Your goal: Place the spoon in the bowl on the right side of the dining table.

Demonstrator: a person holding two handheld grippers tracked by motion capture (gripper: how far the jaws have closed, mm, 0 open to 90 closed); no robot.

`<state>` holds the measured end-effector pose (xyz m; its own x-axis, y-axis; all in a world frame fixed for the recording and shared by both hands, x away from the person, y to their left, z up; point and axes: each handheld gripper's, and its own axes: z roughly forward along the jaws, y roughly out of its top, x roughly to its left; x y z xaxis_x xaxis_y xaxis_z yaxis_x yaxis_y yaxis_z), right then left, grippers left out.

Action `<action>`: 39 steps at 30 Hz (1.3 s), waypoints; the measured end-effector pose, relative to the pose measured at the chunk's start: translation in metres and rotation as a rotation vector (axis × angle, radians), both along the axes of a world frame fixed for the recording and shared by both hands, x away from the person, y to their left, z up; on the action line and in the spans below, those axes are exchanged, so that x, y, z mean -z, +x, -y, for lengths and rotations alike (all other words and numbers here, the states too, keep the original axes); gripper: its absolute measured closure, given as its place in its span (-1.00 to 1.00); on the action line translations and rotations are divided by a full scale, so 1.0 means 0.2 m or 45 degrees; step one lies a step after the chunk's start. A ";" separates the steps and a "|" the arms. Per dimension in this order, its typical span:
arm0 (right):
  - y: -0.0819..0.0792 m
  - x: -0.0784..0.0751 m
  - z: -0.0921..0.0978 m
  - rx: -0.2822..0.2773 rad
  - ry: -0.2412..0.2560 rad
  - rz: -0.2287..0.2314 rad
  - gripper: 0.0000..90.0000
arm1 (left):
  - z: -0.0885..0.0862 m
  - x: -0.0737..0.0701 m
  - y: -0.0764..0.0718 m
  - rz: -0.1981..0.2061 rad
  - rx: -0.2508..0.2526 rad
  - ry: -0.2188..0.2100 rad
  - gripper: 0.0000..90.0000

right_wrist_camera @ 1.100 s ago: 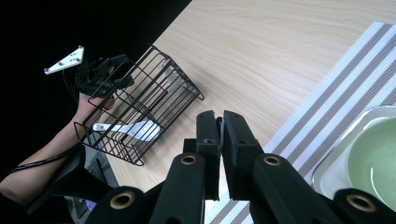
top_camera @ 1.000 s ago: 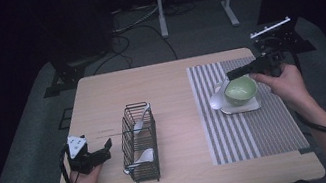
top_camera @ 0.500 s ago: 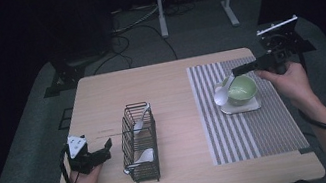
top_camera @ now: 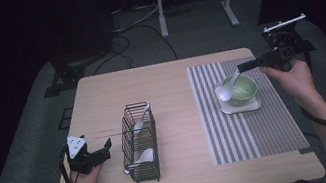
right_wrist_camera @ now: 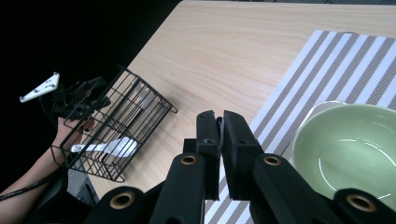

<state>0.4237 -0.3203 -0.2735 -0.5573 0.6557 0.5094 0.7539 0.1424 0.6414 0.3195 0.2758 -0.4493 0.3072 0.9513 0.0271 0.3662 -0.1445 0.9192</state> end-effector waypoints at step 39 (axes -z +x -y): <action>0.11 0.11 0.18 0.224 0.014 -0.036 0.90 | 0.00 0.00 0.00 0.000 0.001 -0.002 -0.97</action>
